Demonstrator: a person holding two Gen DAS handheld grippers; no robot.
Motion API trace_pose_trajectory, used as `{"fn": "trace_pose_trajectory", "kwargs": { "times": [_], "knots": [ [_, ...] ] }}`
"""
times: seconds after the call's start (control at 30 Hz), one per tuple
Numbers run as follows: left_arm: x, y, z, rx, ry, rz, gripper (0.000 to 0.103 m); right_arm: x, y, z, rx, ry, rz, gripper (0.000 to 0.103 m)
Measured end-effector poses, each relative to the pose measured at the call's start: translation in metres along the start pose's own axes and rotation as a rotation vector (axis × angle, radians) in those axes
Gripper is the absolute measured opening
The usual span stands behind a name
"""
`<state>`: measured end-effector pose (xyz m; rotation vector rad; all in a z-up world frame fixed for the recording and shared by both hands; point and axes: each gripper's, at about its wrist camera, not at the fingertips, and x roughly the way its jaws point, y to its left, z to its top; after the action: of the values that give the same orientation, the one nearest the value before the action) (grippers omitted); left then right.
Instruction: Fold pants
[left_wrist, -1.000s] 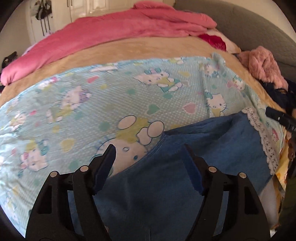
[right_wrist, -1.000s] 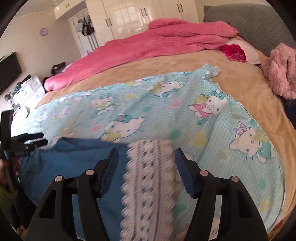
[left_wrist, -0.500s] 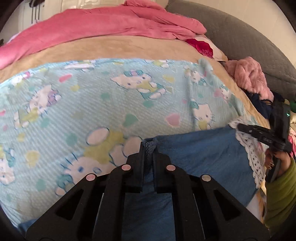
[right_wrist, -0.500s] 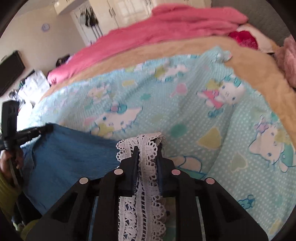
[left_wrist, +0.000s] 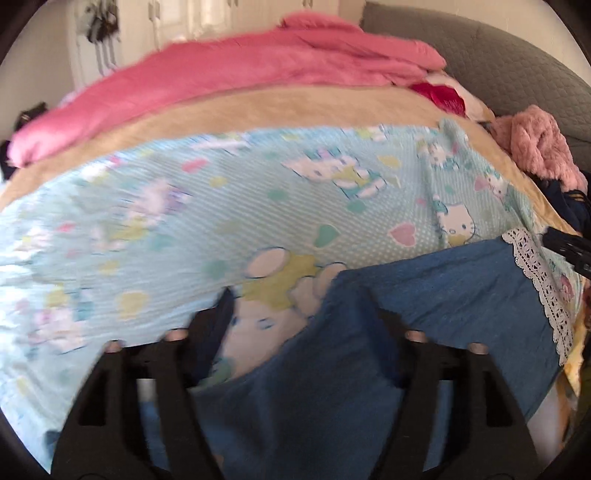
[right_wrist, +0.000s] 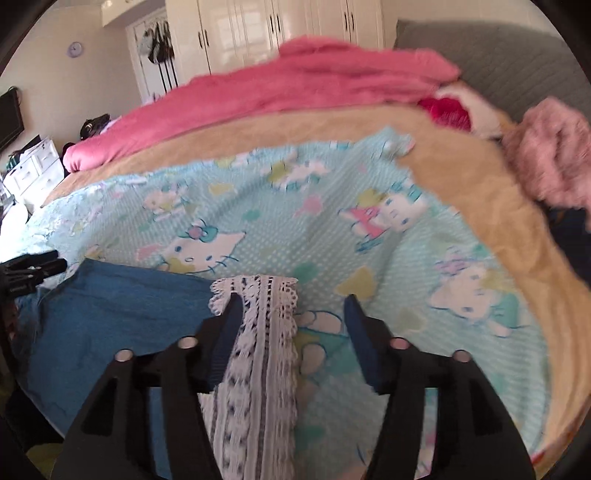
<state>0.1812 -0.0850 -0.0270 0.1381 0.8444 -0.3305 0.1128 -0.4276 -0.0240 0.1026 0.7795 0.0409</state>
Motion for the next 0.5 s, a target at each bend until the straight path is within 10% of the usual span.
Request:
{"fn": "trace_pose_trajectory", "kwargs": {
  "times": [0.27,0.5],
  "knots": [
    [-0.065,0.021,-0.055,-0.042,-0.03,0.099,0.093,-0.056,0.049,-0.044,-0.129,-0.028,0.01,0.079],
    [-0.057,0.031,-0.111,-0.019,0.127,0.195,0.093,-0.044,0.1,-0.073,-0.214,0.058,0.063,0.083]
  ]
}}
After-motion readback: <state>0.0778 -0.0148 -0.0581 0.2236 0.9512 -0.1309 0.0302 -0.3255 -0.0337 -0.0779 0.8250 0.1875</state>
